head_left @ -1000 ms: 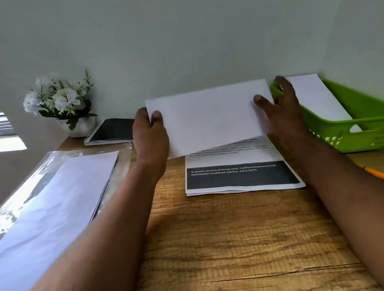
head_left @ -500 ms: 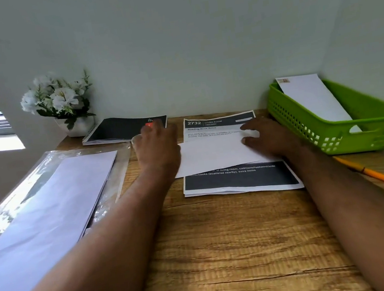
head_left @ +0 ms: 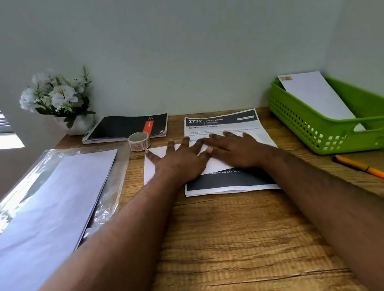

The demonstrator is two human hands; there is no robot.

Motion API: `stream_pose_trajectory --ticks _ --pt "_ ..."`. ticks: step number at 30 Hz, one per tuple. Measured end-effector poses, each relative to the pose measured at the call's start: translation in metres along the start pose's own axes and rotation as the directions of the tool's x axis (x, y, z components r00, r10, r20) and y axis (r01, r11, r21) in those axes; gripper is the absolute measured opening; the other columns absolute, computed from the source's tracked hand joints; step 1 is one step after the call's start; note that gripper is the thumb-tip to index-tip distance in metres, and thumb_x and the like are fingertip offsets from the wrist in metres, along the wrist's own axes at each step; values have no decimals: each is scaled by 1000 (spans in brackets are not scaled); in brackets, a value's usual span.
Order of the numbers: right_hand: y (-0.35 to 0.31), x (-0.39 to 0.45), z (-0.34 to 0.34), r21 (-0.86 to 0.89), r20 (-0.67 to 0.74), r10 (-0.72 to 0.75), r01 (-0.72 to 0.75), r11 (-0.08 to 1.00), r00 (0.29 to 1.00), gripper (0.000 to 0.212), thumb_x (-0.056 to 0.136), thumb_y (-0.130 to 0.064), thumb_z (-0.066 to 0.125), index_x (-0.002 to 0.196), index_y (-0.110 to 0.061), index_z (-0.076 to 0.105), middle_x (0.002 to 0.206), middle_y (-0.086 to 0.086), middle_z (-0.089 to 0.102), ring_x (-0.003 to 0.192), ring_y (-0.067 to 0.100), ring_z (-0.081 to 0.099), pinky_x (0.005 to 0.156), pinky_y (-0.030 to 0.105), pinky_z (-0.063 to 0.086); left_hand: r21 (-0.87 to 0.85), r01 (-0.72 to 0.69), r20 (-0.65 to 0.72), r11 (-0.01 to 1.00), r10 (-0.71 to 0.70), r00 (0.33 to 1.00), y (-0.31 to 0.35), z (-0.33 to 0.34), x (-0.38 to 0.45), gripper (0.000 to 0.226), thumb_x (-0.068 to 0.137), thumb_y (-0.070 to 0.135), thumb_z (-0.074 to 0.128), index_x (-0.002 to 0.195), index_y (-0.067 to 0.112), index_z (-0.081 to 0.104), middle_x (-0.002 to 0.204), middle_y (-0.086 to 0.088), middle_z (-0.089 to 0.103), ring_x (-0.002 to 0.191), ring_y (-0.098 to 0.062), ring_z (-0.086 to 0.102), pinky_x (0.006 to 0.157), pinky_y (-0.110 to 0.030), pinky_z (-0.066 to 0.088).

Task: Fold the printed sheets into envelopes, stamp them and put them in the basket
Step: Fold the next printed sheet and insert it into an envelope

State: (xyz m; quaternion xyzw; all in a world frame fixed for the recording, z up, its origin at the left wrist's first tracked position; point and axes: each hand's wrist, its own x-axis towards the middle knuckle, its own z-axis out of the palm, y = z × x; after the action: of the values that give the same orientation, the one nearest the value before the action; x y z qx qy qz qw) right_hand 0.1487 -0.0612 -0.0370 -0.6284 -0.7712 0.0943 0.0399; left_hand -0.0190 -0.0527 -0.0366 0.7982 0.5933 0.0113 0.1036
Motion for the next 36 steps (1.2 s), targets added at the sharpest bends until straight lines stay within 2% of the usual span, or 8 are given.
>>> stream_pose_trajectory --ticks 10,15,17,20,23,27,31,36 --pt "3 1 4 -52 59 68 -65 997 996 63 89 -71 6 147 -47 0 159 -19 -3 148 19 -3 118 49 -3 25 8 6 1000 -8 1000 -1 2 2 59 92 68 7 148 52 -1 161 14 -5 149 -23 -10 103 -75 -10" --pt "24 -5 -3 -70 56 142 -138 988 988 82 78 -83 9 150 -43 2 159 -16 -3 148 16 -1 118 49 0 5 -5 3 1000 5 1000 -3 4 4 58 93 68 11 148 52 1 161 14 -5 149 -22 -9 102 -75 -11" --pt "34 -10 -9 60 17 136 -137 989 991 73 89 -71 18 152 -34 13 160 -11 7 148 15 7 119 42 4 4 -5 4 1000 5 1000 -3 2 5 57 95 66 15 148 50 2 161 13 -4 149 -23 -9 101 -75 -13" --pt "44 -15 -18 373 -176 142 -68 925 974 48 101 -39 38 145 -19 39 152 0 36 139 16 33 104 12 19 168 -28 -173 985 57 983 5 -2 3 56 98 53 25 151 41 12 162 6 4 149 -25 -7 101 -74 -19" --pt "53 -14 -18 339 -253 205 -112 934 945 42 98 -4 41 139 -10 47 145 4 45 133 17 42 87 0 20 178 -112 -315 978 165 935 36 -5 0 53 98 32 33 150 24 26 161 -1 17 149 -23 4 110 -65 -15" --pt "55 -7 -11 229 -170 157 -116 966 973 50 95 -3 44 144 -13 41 147 8 44 135 19 40 110 20 22 -1 -207 -198 978 202 959 93 10 4 56 97 25 32 152 15 23 159 -4 23 148 -25 9 116 -55 -8" --pt "48 -11 -11 31 -158 79 -75 997 984 49 99 -13 42 147 -8 32 146 14 44 132 29 43 108 30 29 -81 -173 -140 982 160 977 102 24 11 63 96 27 33 154 12 13 161 -3 15 149 -26 5 117 -56 0" --pt "47 -13 -6 13 -198 68 -66 998 978 50 97 -12 44 146 -8 34 144 16 46 131 31 44 107 32 32 -96 -151 -70 984 145 987 92 18 9 60 99 35 24 155 20 6 162 6 7 149 -20 1 115 -59 -5"
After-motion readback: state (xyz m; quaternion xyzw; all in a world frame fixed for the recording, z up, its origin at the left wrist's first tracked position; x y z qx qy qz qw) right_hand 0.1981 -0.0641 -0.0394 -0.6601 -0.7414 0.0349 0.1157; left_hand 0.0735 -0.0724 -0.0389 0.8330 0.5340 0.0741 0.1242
